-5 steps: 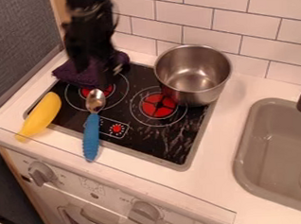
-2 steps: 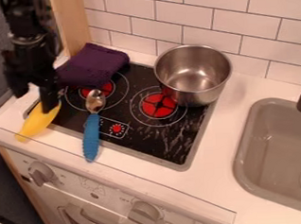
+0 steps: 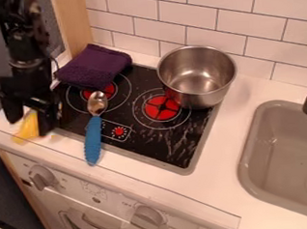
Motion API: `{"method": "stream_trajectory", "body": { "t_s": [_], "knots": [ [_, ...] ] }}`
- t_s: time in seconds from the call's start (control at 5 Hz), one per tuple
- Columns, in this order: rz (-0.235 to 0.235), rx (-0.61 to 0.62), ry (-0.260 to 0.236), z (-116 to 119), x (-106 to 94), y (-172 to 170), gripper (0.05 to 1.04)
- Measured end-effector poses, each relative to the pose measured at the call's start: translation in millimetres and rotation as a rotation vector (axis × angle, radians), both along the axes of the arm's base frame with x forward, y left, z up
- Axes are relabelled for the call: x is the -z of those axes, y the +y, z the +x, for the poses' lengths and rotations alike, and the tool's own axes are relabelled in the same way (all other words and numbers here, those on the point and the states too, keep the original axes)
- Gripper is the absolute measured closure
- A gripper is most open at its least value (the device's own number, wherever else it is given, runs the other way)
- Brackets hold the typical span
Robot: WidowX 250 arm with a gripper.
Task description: Put the yellow obget in the pan
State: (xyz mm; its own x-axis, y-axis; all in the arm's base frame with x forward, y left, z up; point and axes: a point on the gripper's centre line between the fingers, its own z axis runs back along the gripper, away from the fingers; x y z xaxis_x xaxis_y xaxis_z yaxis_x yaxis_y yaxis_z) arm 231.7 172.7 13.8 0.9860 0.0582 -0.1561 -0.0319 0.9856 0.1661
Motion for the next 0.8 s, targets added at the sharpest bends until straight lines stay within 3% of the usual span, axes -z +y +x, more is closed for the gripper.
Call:
{"method": "stream_trajectory", "body": {
  "t_s": [0.2,0.4,0.6,0.8],
  "knots": [
    [-0.004,-0.027,0.005,-4.3,4.5,-3.0,0.415],
    [-0.009,-0.003,-0.022,-2.7,-2.8,-11.0,0.492],
    [0.039,0.052,-0.193,10.9,-61.5,-37.6,0.493],
    [-0.029,0.158,-0.294,31.8,-96.0,-86.6,0.493]
  ]
}}
